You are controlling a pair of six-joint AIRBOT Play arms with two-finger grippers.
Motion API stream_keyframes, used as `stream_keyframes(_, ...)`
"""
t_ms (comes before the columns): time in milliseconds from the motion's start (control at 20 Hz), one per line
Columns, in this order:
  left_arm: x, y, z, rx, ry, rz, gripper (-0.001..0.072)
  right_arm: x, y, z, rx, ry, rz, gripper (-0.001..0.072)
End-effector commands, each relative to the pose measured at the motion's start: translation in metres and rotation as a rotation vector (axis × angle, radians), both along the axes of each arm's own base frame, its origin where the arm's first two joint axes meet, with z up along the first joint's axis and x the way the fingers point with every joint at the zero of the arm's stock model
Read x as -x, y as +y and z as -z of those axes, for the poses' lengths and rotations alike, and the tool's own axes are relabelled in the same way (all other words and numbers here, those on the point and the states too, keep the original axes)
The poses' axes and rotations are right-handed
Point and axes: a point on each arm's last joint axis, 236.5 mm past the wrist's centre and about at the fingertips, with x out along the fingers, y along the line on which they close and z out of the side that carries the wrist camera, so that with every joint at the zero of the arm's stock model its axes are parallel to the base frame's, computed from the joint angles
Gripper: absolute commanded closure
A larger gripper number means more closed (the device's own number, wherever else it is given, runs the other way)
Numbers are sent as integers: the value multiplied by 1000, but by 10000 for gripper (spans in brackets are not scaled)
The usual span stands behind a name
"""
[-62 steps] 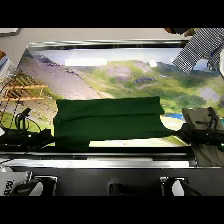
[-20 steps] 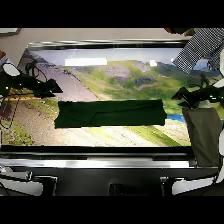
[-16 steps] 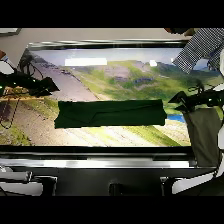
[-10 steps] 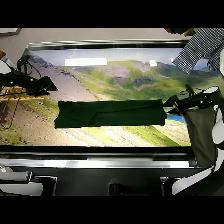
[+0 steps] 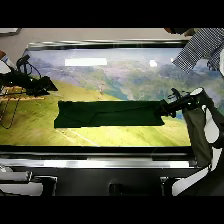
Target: Fold the clothes and pants, and hang the long-sleeved shirts on hangers.
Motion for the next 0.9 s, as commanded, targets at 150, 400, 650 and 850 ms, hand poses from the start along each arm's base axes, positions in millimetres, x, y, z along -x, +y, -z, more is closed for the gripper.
stream_keyframes(150,6,-22,1,36,20,46,688,-16,-8,-50,114,-95,76,686)
stream_keyframes(400,-1,-133,39,211,-3,107,689,-10,-44,-107,305,-160,190,687)
stream_keyframes(650,22,-299,83,426,31,164,690,5,-51,-162,368,-242,213,687)
stream_keyframes(850,55,-396,114,519,77,141,691,17,-54,-196,399,-264,219,687)
